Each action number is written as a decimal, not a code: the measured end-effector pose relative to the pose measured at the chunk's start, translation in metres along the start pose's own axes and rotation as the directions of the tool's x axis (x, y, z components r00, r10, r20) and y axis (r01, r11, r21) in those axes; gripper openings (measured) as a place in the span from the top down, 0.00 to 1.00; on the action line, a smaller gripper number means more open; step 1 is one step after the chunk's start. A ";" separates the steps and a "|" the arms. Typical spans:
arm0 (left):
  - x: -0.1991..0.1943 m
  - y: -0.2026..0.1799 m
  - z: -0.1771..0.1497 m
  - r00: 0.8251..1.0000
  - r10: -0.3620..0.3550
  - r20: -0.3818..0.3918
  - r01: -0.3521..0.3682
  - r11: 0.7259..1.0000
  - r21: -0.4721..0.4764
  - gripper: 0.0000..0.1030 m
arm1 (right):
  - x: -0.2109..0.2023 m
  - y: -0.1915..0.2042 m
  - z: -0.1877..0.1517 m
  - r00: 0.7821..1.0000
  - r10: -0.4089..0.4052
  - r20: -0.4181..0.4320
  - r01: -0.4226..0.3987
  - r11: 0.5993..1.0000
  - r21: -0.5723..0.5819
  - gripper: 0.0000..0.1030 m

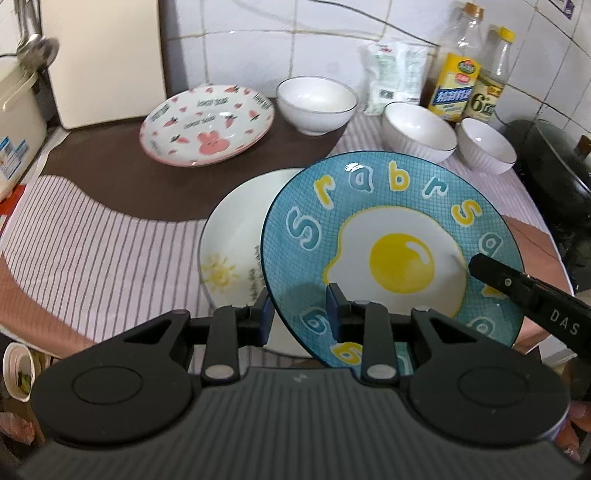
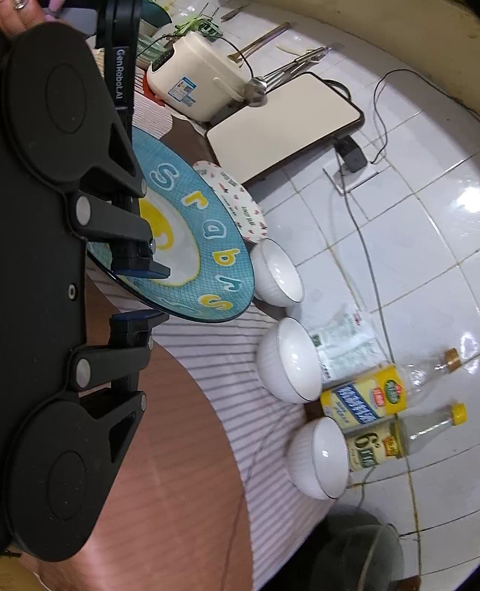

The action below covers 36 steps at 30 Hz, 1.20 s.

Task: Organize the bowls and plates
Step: 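Carry the blue plate with both grippers and lower it onto the white plate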

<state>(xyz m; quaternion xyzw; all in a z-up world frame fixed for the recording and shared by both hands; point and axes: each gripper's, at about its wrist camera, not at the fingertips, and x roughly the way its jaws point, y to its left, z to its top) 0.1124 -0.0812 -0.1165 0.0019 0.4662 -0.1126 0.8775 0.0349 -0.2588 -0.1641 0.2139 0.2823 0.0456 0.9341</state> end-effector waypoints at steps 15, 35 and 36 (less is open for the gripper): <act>0.028 0.044 -0.008 0.997 0.007 -0.072 -0.015 0.994 -0.106 0.73 | 0.035 0.028 -0.012 0.995 -0.033 -0.099 0.026 0.997 -0.066 0.78; 0.052 0.052 -0.007 0.991 0.009 -0.136 -0.024 0.994 -0.107 0.73 | 0.063 0.038 -0.005 0.971 -0.143 -0.192 0.121 0.985 -0.121 0.77; 0.052 0.052 -0.006 0.990 0.009 -0.139 -0.024 0.994 -0.107 0.73 | 0.064 0.039 -0.005 0.969 -0.149 -0.196 0.127 0.985 -0.119 0.77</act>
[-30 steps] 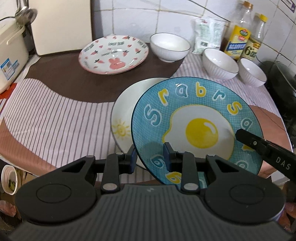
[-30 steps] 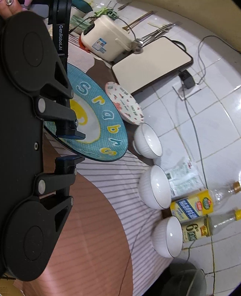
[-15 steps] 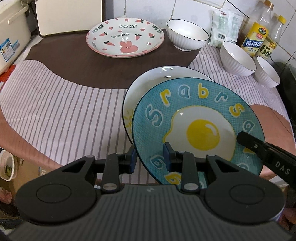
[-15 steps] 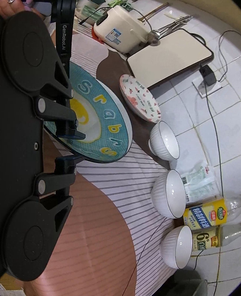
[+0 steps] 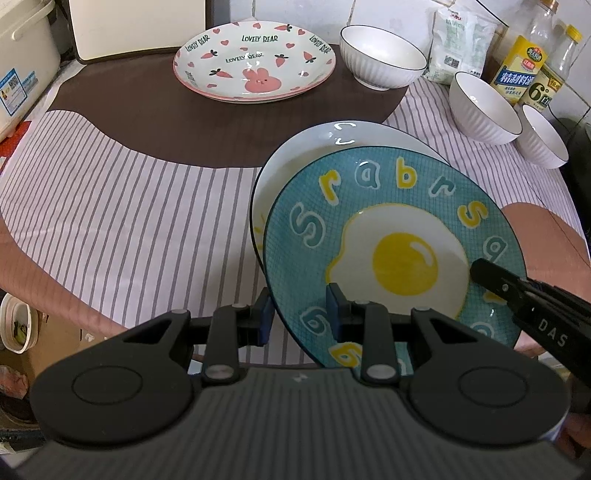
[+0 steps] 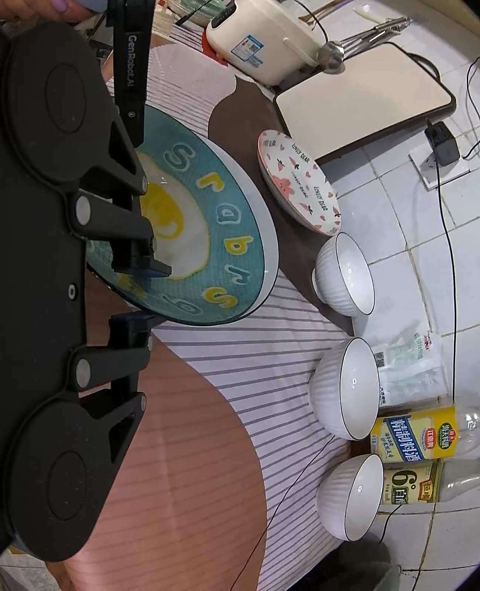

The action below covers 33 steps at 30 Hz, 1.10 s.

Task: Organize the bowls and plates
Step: 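Carry the blue plate with both grippers and lower it onto the white plate, then open both grippers and withdraw from the blue plate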

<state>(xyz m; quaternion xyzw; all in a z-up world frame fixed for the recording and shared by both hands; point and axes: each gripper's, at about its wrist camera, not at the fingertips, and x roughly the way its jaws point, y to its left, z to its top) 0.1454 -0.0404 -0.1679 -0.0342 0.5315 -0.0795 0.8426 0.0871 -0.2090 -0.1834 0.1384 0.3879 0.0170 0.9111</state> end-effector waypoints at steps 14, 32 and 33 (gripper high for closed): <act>0.005 -0.001 0.002 1.000 0.012 -0.017 -0.012 1.000 -0.008 0.73 | 0.008 0.018 0.002 0.995 -0.102 0.002 0.101 0.985 -0.139 0.67; 0.008 0.003 0.005 1.000 0.007 -0.007 -0.007 1.000 -0.009 0.72 | 0.028 0.028 -0.005 0.982 -0.156 0.106 0.179 0.949 -0.261 0.62; 0.008 0.003 0.005 1.000 0.006 -0.008 -0.006 1.000 -0.007 0.72 | 0.028 0.026 -0.004 0.983 -0.150 0.105 0.172 0.952 -0.253 0.63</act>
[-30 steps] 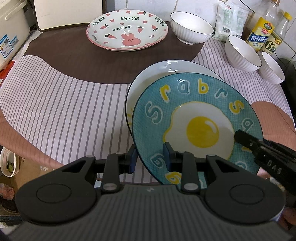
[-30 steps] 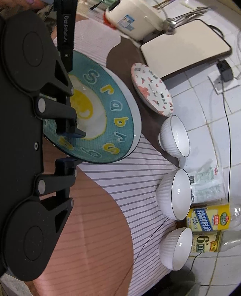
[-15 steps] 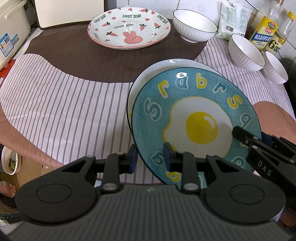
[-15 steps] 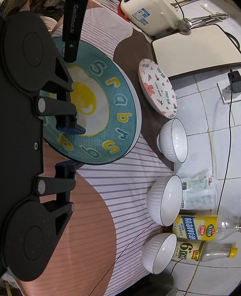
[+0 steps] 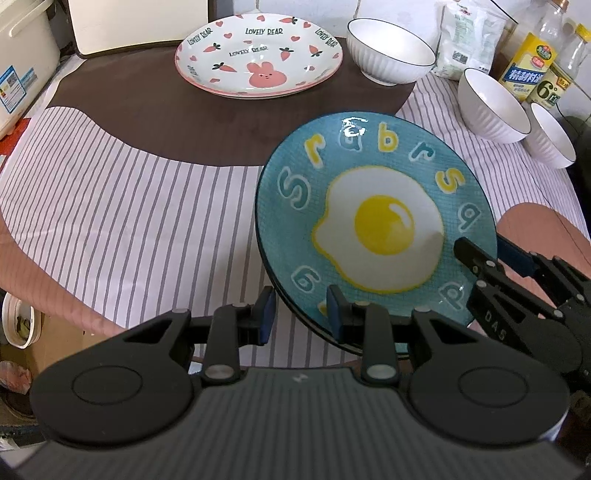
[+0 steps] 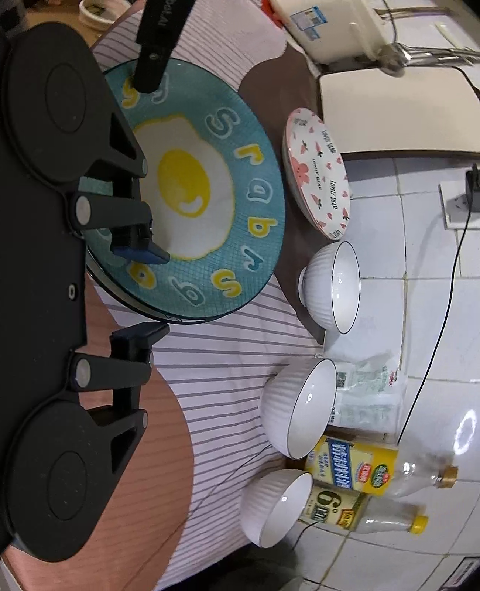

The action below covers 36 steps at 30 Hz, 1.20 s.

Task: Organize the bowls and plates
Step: 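Open both grippers and withdraw from the blue plate, then grasp the rim of the pink-bunny plate with both grippers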

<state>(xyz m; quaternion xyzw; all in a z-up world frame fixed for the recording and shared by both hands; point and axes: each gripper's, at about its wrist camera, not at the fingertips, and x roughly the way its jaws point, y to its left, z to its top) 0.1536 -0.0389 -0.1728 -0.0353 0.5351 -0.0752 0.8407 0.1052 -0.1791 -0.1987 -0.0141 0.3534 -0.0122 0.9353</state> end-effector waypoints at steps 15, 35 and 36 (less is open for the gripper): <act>-0.060 0.014 0.016 0.995 0.000 0.102 -0.009 0.996 0.090 0.67 | -0.071 0.005 0.052 0.981 0.154 0.115 -0.154 0.988 -0.002 0.55; -0.093 0.068 0.056 0.974 0.008 0.228 -0.033 0.994 0.105 0.52 | -0.065 0.020 0.121 0.934 0.320 0.162 -0.334 0.940 0.067 0.45; -0.089 0.069 0.060 0.973 0.002 0.230 -0.027 0.994 0.105 0.51 | -0.058 0.021 0.125 0.934 0.320 0.157 -0.334 0.940 0.069 0.41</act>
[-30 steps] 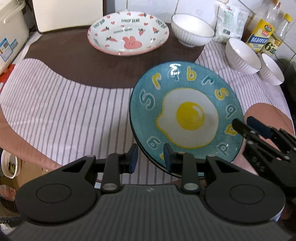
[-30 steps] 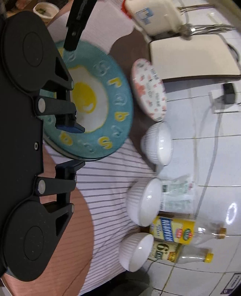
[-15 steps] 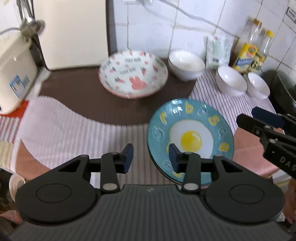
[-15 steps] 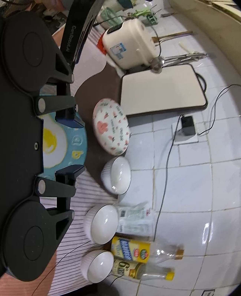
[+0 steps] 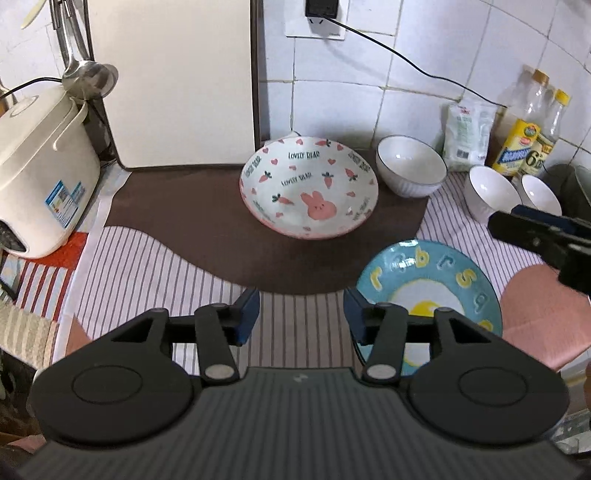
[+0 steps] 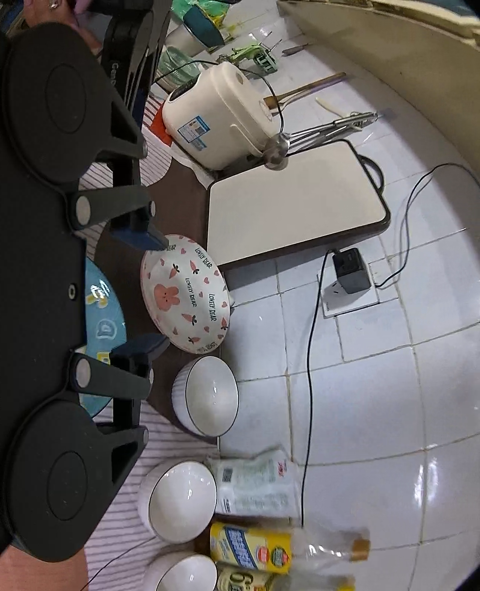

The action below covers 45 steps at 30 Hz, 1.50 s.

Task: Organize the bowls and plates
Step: 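Grasp the rim of the pink-bunny plate with both grippers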

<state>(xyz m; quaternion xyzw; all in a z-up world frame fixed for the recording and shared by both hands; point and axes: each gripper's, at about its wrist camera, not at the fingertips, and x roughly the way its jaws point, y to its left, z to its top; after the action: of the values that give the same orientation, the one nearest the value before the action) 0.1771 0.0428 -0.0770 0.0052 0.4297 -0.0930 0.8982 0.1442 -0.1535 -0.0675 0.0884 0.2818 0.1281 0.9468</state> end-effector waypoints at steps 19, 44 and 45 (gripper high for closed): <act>0.128 0.067 0.043 0.996 -0.026 0.080 0.037 0.989 -0.140 0.29 | 0.152 -0.053 -0.002 0.989 0.012 -0.146 0.031 0.955 0.294 0.29; 0.217 0.082 0.065 0.995 -0.091 0.041 0.096 0.982 -0.160 0.76 | 0.233 -0.066 -0.011 0.972 -0.051 -0.229 0.122 0.944 0.307 0.82; 0.217 0.082 0.065 0.995 -0.088 0.045 0.094 0.983 -0.158 0.76 | 0.233 -0.067 -0.012 0.973 -0.050 -0.226 0.120 0.944 0.307 0.83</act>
<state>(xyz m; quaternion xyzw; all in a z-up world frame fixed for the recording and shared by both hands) 0.3744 0.0819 -0.2097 -0.0883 0.4184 -0.0993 0.8985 0.3390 -0.1482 -0.2121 0.2135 0.4030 0.0483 0.8886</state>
